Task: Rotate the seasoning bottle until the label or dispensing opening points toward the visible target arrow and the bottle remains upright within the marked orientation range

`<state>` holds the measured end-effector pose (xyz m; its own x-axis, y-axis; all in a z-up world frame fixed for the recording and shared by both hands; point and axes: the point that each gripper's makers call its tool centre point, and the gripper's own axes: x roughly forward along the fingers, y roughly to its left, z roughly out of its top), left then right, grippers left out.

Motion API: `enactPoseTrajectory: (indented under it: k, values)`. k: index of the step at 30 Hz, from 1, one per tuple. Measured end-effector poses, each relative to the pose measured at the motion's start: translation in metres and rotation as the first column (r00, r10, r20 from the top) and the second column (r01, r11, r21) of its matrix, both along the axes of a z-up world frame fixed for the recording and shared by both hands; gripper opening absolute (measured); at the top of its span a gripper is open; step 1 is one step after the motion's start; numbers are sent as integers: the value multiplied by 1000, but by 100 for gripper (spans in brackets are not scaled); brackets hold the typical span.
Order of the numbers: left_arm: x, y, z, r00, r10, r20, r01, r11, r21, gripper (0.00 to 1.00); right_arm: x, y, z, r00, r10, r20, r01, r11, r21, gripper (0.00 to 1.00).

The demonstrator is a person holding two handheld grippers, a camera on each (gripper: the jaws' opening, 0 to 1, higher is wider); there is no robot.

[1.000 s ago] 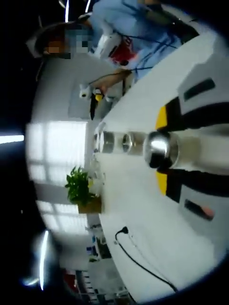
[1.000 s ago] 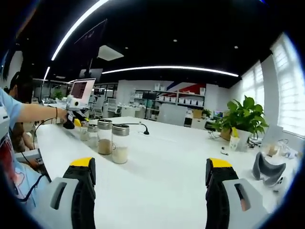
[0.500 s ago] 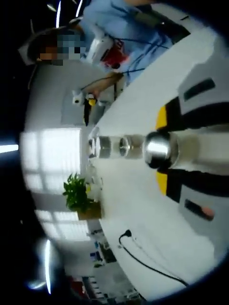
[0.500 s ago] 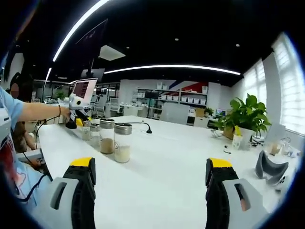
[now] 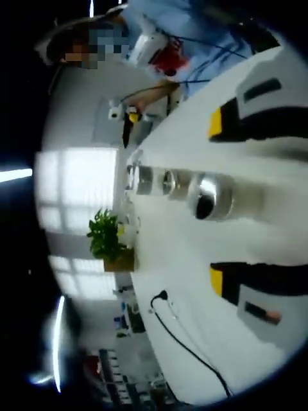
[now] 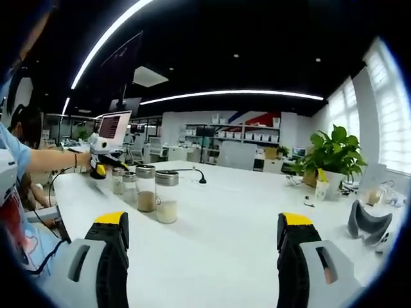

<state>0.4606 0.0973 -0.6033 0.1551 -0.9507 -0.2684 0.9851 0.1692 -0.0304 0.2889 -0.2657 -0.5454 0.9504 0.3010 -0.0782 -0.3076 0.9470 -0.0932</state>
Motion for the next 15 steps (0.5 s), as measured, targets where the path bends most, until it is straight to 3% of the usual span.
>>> enactPoseTrajectory:
  k: [3,5,8,9,11,13,15]
  values:
    - [-12,-4,12,999,48,4,-48,993,-109,86,0,-2,-1,1000,-12,-4,12,1000,-1,99]
    - [-17,-6,12,994,102,41,-97,990,-101,93,0,-4,-1,1000,-19,-6,18,1000,-2,99]
    - [-23,-8,1,979,185,87,-184,983,-19,100,1,-3,-1,1000,-18,-7,18,1000,6,99]
    - [-23,-9,-1,969,242,49,-241,970,-26,100,1,-4,-2,1000,-20,-11,20,1000,11,99]
    - [-30,-15,5,962,263,71,-258,964,-67,100,2,-6,-2,999,-36,-9,36,999,40,99]
    - [-31,-13,4,938,327,111,-324,945,-52,100,3,-11,-3,999,-50,-15,51,996,68,99]
    - [-31,-10,7,918,387,81,-381,921,-81,98,2,-14,-3,998,-61,-17,62,995,76,99]
